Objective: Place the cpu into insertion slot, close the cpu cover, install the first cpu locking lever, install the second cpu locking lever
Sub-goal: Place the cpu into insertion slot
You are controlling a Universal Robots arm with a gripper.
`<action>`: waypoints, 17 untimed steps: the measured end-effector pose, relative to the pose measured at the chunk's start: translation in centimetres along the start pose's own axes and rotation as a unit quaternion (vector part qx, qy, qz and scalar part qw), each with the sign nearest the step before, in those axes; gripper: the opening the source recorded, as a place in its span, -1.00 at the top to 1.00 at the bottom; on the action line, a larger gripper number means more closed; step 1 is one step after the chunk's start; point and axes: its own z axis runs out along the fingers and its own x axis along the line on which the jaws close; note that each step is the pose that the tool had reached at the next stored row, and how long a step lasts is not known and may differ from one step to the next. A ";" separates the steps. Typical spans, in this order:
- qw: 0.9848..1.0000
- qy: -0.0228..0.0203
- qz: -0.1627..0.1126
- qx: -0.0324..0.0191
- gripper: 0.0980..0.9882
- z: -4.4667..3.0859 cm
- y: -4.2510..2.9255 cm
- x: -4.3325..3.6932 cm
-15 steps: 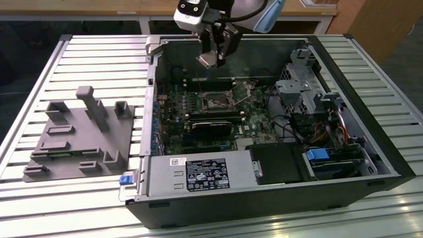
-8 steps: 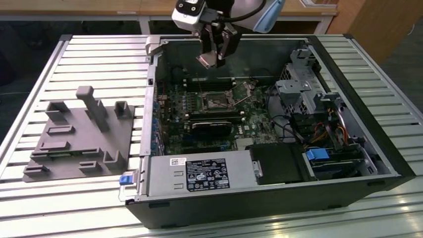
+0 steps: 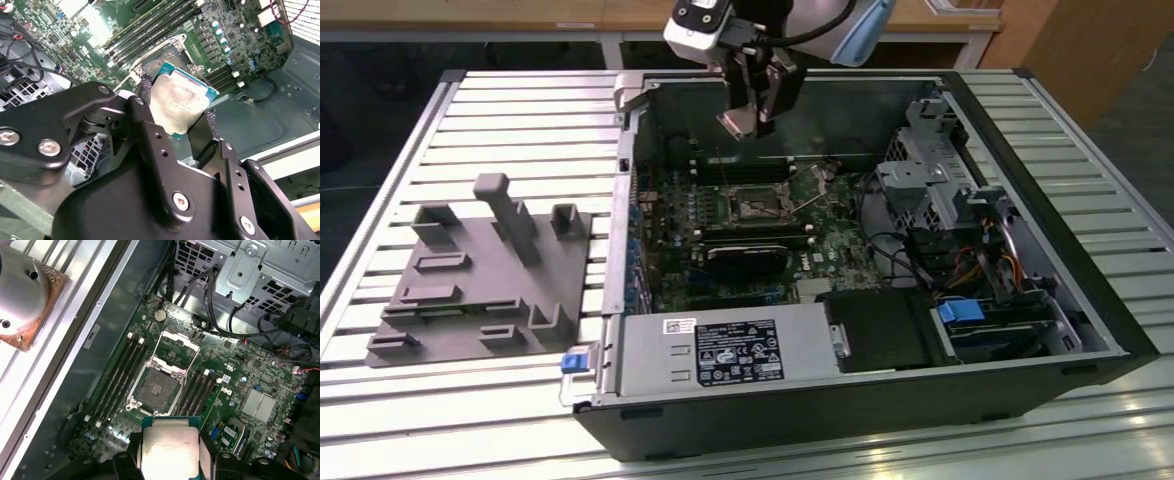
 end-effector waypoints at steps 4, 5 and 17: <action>1.000 0.000 0.003 0.000 0.00 0.27 -0.03 0.00; 1.000 -0.001 0.006 0.000 0.00 0.35 -0.03 0.00; 0.995 -0.009 0.098 -0.001 0.00 0.84 -0.08 -0.01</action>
